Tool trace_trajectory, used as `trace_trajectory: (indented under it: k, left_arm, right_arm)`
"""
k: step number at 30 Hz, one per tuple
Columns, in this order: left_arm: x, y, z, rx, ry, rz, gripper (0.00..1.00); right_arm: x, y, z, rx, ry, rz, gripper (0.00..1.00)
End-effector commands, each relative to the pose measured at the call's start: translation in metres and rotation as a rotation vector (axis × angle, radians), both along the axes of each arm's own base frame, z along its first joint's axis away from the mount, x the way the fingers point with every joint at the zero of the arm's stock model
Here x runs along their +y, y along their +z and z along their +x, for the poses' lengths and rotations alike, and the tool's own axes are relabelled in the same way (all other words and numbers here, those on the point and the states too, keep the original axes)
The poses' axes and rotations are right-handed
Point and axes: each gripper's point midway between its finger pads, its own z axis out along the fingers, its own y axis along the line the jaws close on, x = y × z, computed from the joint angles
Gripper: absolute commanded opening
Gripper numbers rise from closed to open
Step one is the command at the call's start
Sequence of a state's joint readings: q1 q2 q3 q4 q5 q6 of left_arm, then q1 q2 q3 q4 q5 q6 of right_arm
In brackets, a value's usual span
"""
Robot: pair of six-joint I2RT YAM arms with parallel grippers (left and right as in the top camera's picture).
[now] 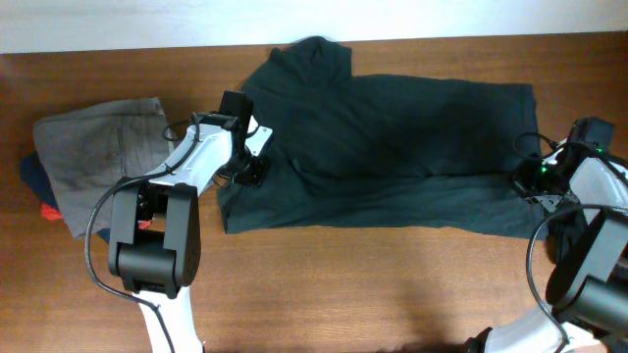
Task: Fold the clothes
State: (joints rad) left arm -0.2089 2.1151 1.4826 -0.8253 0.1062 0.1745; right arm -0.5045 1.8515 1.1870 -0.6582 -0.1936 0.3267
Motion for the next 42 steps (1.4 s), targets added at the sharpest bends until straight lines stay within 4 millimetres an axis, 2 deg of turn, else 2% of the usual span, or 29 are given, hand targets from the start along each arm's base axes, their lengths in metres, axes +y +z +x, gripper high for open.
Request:
trace_trajectory:
  k: [1,4,6,9,16,20,22,24,26,29,32,35,37,40,42]
  left_arm:
    - [0.007,-0.03,-0.026,0.108,0.01,0.021,0.01]
    - [0.009,-0.03,-0.026,0.106,0.011,0.032,0.01]
    - [0.015,-0.031,-0.025,0.101,0.013,0.065,0.0]
    - [0.016,-0.031,-0.025,0.101,0.013,0.069,0.01]
    - [0.016,-0.034,-0.025,0.102,0.013,0.072,0.0]
    - [0.016,-0.037,-0.025,0.103,0.012,0.073,0.0]
    - [0.016,-0.03,-0.023,0.102,0.009,0.073,0.01]
    - [0.015,-0.019,-0.021,0.105,0.01,0.073,0.01]
    - [0.014,-0.002,-0.014,0.092,0.01,0.07,0.02]
    - [0.013,0.018,-0.007,0.064,0.013,0.064,0.14]
    - [0.015,0.032,-0.002,0.043,0.02,0.059,0.3]
    - [0.018,0.042,0.003,0.019,0.033,0.054,0.4]
    - [0.02,0.047,0.007,0.006,0.044,0.043,0.45]
    - [0.022,0.049,0.011,-0.002,0.058,0.012,0.45]
    - [0.015,0.051,0.019,-0.027,0.063,-0.055,0.45]
  right_arm:
    - [-0.007,-0.02,-0.005,0.051,-0.042,-0.018,0.04]
    - [-0.015,-0.03,-0.004,0.068,-0.057,-0.05,0.04]
    - [-0.035,-0.038,-0.012,0.123,-0.141,-0.142,0.04]
    - [-0.048,-0.04,-0.02,0.151,-0.194,-0.182,0.04]
    - [-0.064,-0.041,-0.041,0.187,-0.257,-0.159,0.04]
    - [-0.064,-0.04,-0.045,0.177,-0.253,-0.103,0.05]
    - [-0.05,-0.03,-0.024,0.073,-0.116,-0.005,0.17]
    - [-0.046,-0.018,-0.014,0.021,-0.076,0.023,0.22]
    - [-0.045,0.004,-0.004,-0.038,-0.055,0.023,0.25]
    - [-0.045,0.035,0.001,-0.09,-0.053,0.012,0.37]
    - [-0.04,0.055,-0.006,-0.088,-0.053,0.013,0.44]
    - [-0.034,0.063,-0.013,-0.077,-0.052,0.02,0.52]
    - [-0.03,0.063,-0.017,-0.061,-0.052,0.037,0.52]
    - [-0.022,0.06,-0.025,-0.026,-0.046,0.069,0.52]
    - [-0.012,0.062,-0.022,-0.047,0.023,0.093,0.52]
